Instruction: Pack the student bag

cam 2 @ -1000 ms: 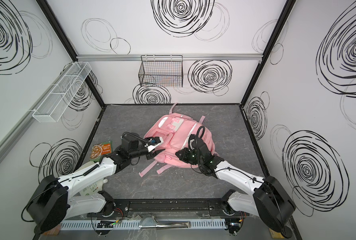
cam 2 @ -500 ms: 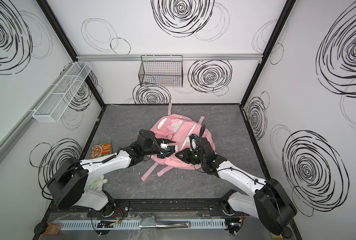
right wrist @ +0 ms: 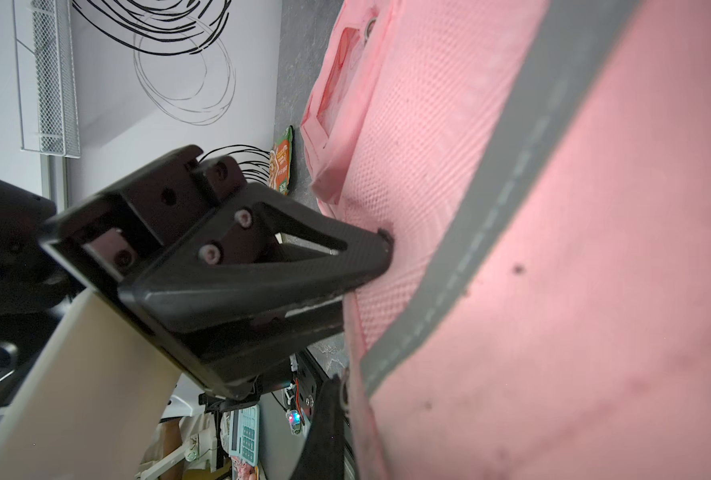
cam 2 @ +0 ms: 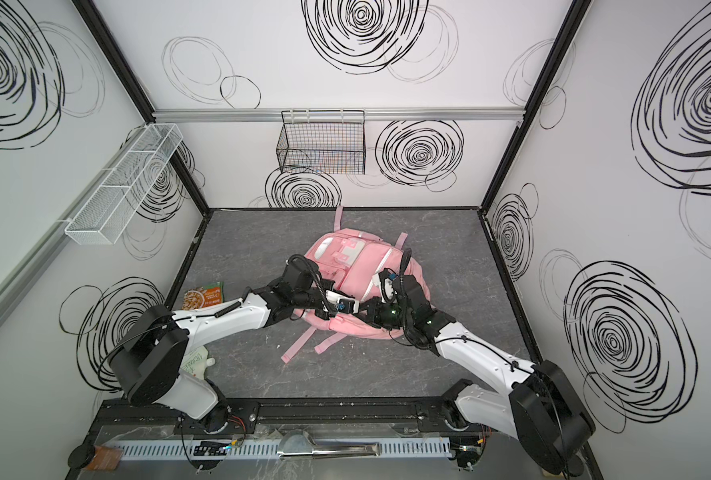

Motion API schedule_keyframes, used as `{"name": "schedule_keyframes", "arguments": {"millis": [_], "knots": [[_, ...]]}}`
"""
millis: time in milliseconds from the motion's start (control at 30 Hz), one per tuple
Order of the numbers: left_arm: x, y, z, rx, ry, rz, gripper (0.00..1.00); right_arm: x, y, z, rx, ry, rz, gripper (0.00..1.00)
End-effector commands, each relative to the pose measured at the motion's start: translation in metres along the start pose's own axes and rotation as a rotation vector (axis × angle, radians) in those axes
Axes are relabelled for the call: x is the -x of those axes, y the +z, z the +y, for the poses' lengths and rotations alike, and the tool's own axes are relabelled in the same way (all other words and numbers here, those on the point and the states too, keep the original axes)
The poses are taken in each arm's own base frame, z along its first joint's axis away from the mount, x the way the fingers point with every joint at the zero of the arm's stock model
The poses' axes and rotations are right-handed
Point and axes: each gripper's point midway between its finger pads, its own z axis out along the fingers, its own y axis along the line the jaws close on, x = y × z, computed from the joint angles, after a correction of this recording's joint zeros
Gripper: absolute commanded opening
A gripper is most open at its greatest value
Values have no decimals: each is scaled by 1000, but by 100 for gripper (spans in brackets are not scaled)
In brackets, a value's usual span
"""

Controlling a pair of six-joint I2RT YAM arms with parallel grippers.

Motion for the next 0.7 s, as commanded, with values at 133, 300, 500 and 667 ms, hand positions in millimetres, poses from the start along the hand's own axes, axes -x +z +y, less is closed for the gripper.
{"name": "schedule_keyframes", "arguments": {"millis": [133,300,500,667], "knots": [[-12,-2,6,50,19,36,0,11,-26,23,103,-16,-59,0],[-13,-6,7,60,20,32,0,16,-42,19,112,11,-107,0],[-17,-9,6,72,18,36,0,28,-68,13,121,9,-196,0],[-7,-9,11,77,-8,-2,0,31,-73,11,69,-73,-223,0]]}}
